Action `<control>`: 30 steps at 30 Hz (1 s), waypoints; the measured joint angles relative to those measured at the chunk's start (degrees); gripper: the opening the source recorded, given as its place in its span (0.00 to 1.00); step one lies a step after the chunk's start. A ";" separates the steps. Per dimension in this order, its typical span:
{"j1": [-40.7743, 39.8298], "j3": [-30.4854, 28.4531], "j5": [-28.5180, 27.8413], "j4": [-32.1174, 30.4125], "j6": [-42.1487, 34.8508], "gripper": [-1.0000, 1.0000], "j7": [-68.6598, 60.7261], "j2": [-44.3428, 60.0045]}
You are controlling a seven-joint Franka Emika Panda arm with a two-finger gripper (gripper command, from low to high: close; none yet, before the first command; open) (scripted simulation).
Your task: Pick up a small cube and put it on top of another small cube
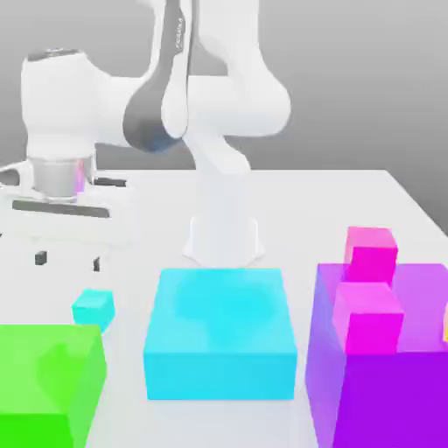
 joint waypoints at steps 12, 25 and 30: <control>-3.10 -1.82 -13.34 1.29 4.57 0.50 8.63 10.30; -10.27 7.75 -5.10 1.77 11.18 0.50 3.08 18.16; -18.90 17.36 -0.57 1.68 13.89 0.50 -0.38 19.64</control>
